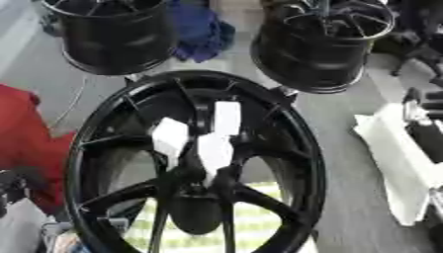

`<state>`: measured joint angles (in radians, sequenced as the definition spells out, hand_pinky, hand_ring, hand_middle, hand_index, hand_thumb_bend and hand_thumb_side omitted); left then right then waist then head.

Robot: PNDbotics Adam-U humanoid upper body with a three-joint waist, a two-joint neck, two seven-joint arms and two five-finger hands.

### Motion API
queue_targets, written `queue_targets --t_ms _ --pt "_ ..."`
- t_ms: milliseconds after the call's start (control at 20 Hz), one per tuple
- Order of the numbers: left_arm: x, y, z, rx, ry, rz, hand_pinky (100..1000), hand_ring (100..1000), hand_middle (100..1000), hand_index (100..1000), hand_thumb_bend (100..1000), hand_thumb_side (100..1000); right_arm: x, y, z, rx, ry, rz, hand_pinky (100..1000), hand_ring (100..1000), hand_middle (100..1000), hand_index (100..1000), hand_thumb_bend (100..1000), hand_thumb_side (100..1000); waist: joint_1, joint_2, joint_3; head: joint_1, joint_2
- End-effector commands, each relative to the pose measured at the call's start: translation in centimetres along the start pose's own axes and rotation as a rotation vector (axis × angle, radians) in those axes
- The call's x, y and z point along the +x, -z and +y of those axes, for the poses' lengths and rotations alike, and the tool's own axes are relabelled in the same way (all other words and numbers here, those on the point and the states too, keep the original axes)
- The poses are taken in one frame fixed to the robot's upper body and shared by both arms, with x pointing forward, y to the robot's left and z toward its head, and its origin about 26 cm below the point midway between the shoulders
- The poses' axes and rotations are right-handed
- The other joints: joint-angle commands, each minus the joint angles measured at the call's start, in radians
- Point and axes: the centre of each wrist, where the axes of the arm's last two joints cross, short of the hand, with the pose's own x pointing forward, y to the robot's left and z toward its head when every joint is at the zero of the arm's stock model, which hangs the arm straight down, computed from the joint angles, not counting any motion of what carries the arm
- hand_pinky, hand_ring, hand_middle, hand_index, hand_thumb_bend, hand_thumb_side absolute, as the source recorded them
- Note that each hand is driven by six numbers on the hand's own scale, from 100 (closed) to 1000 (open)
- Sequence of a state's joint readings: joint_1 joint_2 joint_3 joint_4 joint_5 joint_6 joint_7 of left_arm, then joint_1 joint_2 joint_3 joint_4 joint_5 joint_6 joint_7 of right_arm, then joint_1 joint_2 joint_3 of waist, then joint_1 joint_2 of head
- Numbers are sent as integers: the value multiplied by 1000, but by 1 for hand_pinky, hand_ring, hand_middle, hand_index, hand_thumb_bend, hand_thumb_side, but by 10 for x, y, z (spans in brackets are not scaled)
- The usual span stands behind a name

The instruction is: Pull the pin out of the wheel hub.

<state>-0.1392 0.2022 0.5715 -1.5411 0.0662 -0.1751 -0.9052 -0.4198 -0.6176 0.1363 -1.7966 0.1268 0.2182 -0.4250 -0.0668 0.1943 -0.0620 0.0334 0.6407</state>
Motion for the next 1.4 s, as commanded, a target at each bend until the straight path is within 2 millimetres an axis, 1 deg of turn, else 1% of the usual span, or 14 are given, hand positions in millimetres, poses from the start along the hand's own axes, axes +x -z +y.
queue_targets --t_ms 50,100,200,350,500,550,700,750,850,1000,1200,1400 --pt "10 -1 8 -4 37 0 690 678 627 783 100 868 54 15 -32 202 -92 -160 700 729 727 853 304 436 -2 -28 1 -6 7" --pt "10 -1 8 -7 38 2 690 678 627 783 100 868 70 17 -37 282 -104 -199 706 740 739 860 310 433 -5 -30 2 -7 9" --pt "11 -1 8 -11 41 4 691 679 627 783 100 866 92 24 -41 436 -117 -260 720 764 767 877 333 422 -8 -33 3 -7 12" --pt "12 -1 9 -14 46 7 691 680 628 783 100 865 120 32 -39 667 -113 -332 740 801 813 906 365 410 -14 -38 5 -6 16" --pt "12 -2 9 -19 48 11 691 680 628 783 100 865 147 36 -28 867 -105 -384 760 825 839 923 371 400 -19 -43 7 -6 19" --pt "12 -2 9 -20 49 12 691 680 628 783 100 865 155 37 -25 912 -110 -393 768 837 849 930 375 399 -20 -44 6 -4 20" --pt "13 -1 9 -27 51 15 691 680 628 783 100 865 180 36 -8 1070 -139 -412 786 860 864 942 383 401 -24 -49 7 -3 26" --pt "13 -1 9 -28 51 16 691 680 628 783 100 864 185 36 -3 1108 -153 -410 800 877 873 949 382 406 -25 -50 7 -2 27" --pt "13 0 8 -32 52 14 691 680 628 783 100 864 193 39 11 1186 -191 -397 807 885 878 952 381 410 -24 -51 8 -1 28" --pt "14 1 8 -36 54 9 691 679 628 783 100 862 195 46 32 1254 -243 -384 830 906 897 958 383 413 -22 -49 12 -2 27" --pt "13 4 7 -40 56 2 690 679 627 783 100 863 190 57 61 1290 -286 -372 836 907 897 959 395 414 -20 -44 17 -6 26" --pt "13 5 6 -44 61 -3 690 679 627 782 100 862 181 64 84 1302 -306 -354 835 904 893 958 405 418 -17 -38 22 -11 28"
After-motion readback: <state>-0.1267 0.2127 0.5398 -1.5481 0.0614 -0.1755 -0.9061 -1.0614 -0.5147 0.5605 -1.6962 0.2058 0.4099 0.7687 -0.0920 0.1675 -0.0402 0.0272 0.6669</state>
